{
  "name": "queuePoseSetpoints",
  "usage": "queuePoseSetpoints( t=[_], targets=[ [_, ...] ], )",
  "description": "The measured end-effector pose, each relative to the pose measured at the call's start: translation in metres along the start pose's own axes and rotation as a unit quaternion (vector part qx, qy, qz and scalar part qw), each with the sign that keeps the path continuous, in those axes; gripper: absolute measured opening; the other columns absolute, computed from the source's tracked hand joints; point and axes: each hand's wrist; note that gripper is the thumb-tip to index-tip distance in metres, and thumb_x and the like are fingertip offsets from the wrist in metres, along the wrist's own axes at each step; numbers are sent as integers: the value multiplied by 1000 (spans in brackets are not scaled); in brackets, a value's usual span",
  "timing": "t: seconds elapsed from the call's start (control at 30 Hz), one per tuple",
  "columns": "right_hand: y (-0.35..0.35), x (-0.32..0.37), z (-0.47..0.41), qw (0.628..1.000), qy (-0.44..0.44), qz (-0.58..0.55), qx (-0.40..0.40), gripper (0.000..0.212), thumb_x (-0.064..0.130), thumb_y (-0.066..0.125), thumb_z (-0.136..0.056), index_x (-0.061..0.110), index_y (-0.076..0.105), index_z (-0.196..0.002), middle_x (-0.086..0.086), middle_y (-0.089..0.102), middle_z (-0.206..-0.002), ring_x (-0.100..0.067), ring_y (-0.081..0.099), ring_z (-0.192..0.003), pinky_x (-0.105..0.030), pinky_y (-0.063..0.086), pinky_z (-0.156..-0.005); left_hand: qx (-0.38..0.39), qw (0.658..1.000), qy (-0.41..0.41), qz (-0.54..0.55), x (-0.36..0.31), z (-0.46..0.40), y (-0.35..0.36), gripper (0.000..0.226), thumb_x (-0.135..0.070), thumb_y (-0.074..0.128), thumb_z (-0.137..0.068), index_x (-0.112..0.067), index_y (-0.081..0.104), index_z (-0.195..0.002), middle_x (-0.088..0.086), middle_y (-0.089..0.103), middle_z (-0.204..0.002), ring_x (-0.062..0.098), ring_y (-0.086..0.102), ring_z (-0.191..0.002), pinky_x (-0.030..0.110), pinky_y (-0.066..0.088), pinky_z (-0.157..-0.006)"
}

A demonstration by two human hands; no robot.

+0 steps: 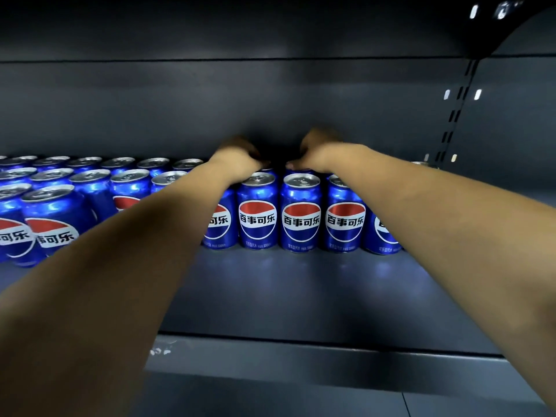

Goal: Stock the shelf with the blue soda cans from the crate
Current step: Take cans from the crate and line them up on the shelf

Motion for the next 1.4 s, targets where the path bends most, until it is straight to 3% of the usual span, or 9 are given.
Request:
queuePoseSetpoints(
  t=[0.13,0.23,0.37,0.5,0.73,0.93,1.03,1.27,1.4],
  targets=[
    [-12,-25,15,995,39,-70,-51,48,51,59,-87,14,64,-117,-7,62,-122,-26,57,-112,-26,40,-81,-11,999,34,26,-11,4,-5,34,-26,56,-94,-12,61,-125,7,59,-130,24,53,-119,23,38,-91],
    [-26,-45,25,996,59,-59,-22,46,46,64,-85,12,65,-116,-6,63,-121,-24,57,-108,-26,40,-81,6,998,64,17,-33,1,-4,37,-24,56,-94,-14,58,-129,5,55,-135,21,50,-124,23,36,-97],
    [-31,-46,35,994,65,-56,64,45,42,73,-79,14,62,-113,-1,56,-102,-19,51,-92,-27,37,-76,56,994,93,21,-56,-1,8,38,-25,57,-93,-18,56,-131,2,54,-137,19,49,-123,21,35,-91],
    [-26,-41,24,997,74,8,37,29,33,77,-76,16,58,-91,-7,62,-100,-23,56,-86,-30,41,-71,67,992,104,-11,-60,-4,14,37,-24,55,-95,-15,56,-131,4,54,-137,23,49,-123,24,36,-94],
    [-24,-38,21,996,84,25,22,36,35,78,-74,15,54,-91,-7,57,-93,-25,56,-88,-33,45,-74,53,995,83,2,-56,-3,19,34,-30,54,-95,-12,62,-123,9,60,-126,25,54,-114,23,36,-81],
    [-28,-31,35,998,57,42,-5,43,43,67,-82,13,63,-112,-9,63,-108,-29,58,-95,-30,42,-73,18,988,113,105,-63,5,11,31,-25,59,-92,-16,64,-121,4,62,-125,21,56,-115,25,41,-93],
    [-36,-26,52,999,18,38,-35,38,34,61,-88,10,62,-117,-13,62,-119,-30,58,-106,-26,37,-72,38,986,148,66,-71,18,9,38,-26,60,-91,-15,59,-128,3,60,-130,19,53,-119,19,37,-90],
    [-25,-17,85,997,25,74,-30,32,42,67,-84,11,60,-89,-6,50,-79,-24,50,-79,-27,35,-65,57,978,188,-65,-74,45,17,50,-26,68,-83,-10,56,-129,11,62,-122,27,56,-112,30,44,-84],
    [-17,-17,91,995,17,95,-20,36,37,72,-81,6,67,-98,-5,49,-72,-22,49,-78,-26,34,-57,68,971,184,-137,-68,46,22,50,-27,70,-82,-5,56,-125,13,60,-123,30,54,-111,34,43,-85]
  ],
)
Point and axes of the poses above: each hand's wrist, its own z-axis away from the middle knuckle, its own y-axis out of the palm, x = y × z
